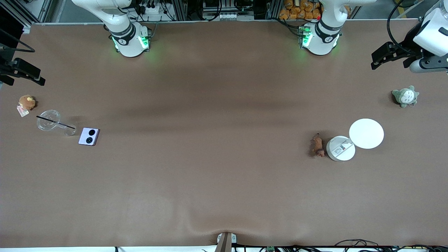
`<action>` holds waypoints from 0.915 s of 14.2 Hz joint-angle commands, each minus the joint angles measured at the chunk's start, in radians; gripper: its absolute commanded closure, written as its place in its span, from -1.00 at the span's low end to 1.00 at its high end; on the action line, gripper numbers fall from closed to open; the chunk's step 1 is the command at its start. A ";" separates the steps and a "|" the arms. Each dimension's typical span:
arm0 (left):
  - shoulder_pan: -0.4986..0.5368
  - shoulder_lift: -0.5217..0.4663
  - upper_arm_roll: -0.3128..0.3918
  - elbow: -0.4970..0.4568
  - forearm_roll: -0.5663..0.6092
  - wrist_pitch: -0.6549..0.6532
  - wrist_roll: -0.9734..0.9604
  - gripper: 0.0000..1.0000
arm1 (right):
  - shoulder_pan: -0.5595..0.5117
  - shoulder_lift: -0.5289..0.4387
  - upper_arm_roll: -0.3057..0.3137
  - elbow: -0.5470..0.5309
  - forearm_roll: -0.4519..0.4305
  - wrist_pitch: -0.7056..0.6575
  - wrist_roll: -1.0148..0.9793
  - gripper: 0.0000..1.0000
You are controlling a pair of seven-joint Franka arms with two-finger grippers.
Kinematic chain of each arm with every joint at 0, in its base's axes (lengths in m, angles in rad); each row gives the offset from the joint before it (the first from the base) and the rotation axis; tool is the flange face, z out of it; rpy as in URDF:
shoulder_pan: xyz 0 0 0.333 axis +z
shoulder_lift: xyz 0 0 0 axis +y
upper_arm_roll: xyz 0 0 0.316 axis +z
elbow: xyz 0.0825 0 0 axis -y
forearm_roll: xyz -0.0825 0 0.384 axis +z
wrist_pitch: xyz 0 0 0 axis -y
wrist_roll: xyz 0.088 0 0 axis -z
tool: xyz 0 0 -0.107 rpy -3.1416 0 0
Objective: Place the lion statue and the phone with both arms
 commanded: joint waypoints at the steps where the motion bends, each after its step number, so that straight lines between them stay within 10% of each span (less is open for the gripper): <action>1: -0.002 -0.007 0.009 0.007 -0.010 0.001 0.013 -1.00 | 0.019 0.012 -0.017 0.024 0.002 -0.007 -0.013 -1.00; 13: -0.007 -0.019 0.038 0.001 -0.016 -0.007 0.016 -1.00 | 0.021 0.009 -0.017 -0.005 0.003 0.009 -0.012 -1.00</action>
